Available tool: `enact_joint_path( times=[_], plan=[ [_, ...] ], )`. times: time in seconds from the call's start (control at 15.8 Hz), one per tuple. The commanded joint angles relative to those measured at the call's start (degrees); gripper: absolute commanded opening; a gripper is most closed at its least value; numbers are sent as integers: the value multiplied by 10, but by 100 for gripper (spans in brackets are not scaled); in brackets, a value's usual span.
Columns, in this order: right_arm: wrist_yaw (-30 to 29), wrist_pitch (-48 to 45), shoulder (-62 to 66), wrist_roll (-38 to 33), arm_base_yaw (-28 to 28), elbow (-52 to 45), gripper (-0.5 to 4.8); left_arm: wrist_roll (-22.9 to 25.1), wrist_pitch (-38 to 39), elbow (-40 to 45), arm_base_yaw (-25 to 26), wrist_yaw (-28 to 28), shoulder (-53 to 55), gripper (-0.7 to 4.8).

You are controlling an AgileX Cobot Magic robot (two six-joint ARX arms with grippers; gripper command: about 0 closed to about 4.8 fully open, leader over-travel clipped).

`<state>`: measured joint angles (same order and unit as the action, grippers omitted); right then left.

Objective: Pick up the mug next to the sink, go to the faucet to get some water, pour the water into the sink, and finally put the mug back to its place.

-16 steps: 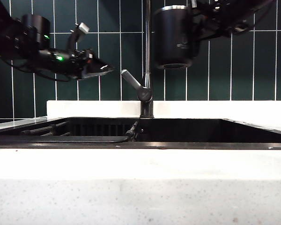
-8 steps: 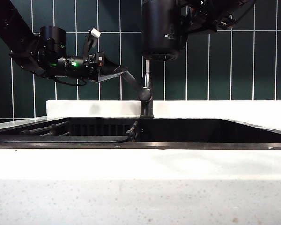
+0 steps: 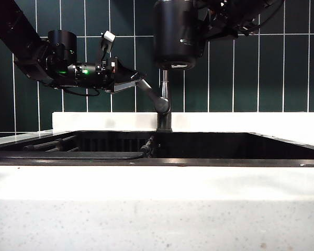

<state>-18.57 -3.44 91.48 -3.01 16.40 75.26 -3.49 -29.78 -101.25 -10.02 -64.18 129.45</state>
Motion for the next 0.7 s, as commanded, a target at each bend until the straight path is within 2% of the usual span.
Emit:
enact_joint_path(
  times=[0.06,0.57,0.7],
  plan=[
    [-11,-13,-3,-4,7,5,8,-2,13,-4,-7,-48,-3,278],
    [-21,-10,-2,-2,11,5,8,1,31,-4,-7,-63,-3,276],
    [-19,-25,5,0,11,5,8,22,31,-4,-7,-19,-3,276]
  ],
)
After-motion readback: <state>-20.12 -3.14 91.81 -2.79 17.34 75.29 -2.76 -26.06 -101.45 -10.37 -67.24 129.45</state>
